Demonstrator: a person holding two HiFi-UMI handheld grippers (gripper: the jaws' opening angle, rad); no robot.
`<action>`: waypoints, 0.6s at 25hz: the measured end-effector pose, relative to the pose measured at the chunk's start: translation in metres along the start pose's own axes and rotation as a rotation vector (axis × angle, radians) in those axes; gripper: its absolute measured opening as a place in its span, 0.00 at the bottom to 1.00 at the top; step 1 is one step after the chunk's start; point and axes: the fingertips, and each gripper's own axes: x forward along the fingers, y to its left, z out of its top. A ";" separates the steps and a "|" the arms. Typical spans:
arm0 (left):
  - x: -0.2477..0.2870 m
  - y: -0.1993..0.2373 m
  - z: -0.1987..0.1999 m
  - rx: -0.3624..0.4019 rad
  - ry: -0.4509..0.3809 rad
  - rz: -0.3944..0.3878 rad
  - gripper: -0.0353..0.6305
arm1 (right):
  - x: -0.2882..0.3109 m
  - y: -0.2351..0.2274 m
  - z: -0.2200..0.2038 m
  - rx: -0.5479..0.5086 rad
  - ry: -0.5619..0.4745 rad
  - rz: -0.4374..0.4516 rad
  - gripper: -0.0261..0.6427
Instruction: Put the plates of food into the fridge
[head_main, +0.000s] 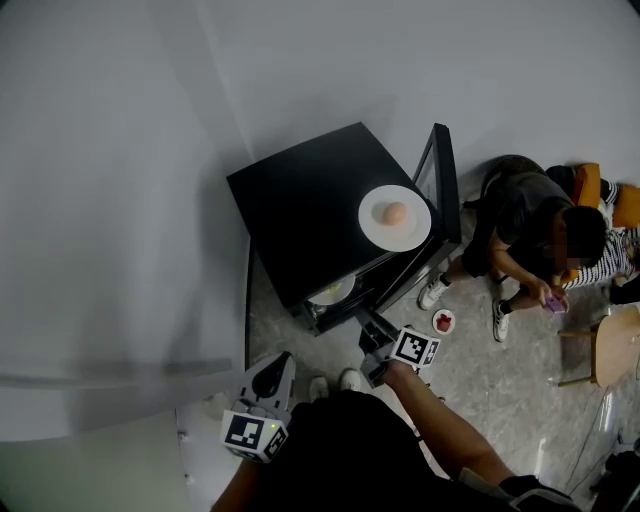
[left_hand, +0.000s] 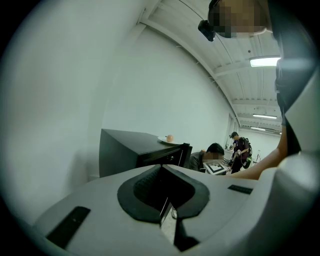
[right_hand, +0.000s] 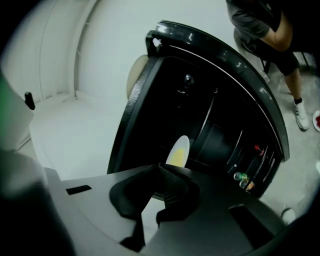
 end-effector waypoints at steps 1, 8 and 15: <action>0.000 -0.001 0.000 -0.002 0.000 -0.001 0.09 | -0.003 0.010 0.000 -0.043 0.011 0.019 0.08; 0.005 -0.009 -0.001 0.016 -0.002 -0.033 0.09 | -0.025 0.073 -0.003 -0.414 0.056 0.105 0.08; 0.012 -0.019 0.006 0.033 -0.010 -0.073 0.09 | -0.050 0.130 -0.004 -0.768 0.026 0.170 0.08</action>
